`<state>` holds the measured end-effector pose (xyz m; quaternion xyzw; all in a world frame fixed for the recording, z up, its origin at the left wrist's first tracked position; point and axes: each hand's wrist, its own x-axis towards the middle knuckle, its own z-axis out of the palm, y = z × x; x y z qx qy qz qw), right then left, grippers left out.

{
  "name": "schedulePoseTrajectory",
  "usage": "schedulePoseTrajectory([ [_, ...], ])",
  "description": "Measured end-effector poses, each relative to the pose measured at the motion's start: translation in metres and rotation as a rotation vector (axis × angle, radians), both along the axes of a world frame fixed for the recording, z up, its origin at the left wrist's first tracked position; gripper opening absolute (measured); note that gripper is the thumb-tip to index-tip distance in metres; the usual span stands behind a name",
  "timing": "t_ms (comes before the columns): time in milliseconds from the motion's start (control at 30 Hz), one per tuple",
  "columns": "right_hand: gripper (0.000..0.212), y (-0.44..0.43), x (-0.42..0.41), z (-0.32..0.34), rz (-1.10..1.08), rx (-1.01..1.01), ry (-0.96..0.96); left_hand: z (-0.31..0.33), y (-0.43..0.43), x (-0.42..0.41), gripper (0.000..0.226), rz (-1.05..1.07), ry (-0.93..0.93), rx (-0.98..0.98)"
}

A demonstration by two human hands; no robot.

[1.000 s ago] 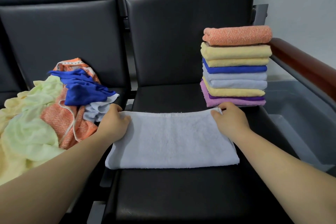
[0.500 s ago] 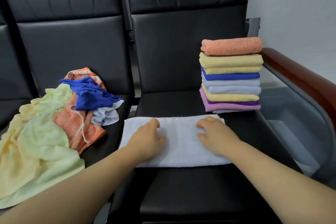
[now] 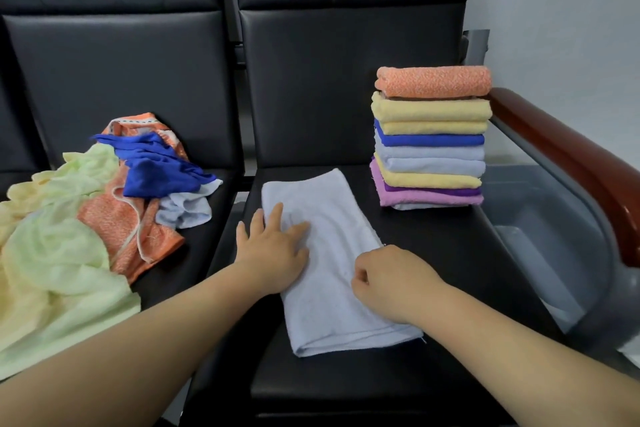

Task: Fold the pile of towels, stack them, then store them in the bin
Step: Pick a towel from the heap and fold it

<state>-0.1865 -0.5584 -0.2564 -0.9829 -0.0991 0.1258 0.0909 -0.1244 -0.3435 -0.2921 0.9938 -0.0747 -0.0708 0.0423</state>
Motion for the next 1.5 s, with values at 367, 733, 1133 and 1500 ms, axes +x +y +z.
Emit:
schedulePoseTrajectory([
  [367, 0.013, -0.009, -0.005, -0.007, -0.037, 0.256, 0.023, 0.025, 0.015, -0.062, 0.061, -0.014, 0.306, -0.705],
  [733, 0.046, -0.004, -0.025, -0.004, -0.007, 0.433, 0.189, 0.040, 0.019, -0.091, 0.014, -0.089, 0.191, -0.714],
  [1133, 0.037, 0.003, -0.041, -0.005, 0.018, 0.296, 0.067, 0.044, 0.016, -0.083, 0.017, 0.129, 0.259, -1.007],
  [1500, 0.005, -0.015, -0.012, 0.020, -0.264, 0.733, 0.154, 0.065, 0.045, -0.067, 0.027, 0.199, 0.061, -0.900],
])
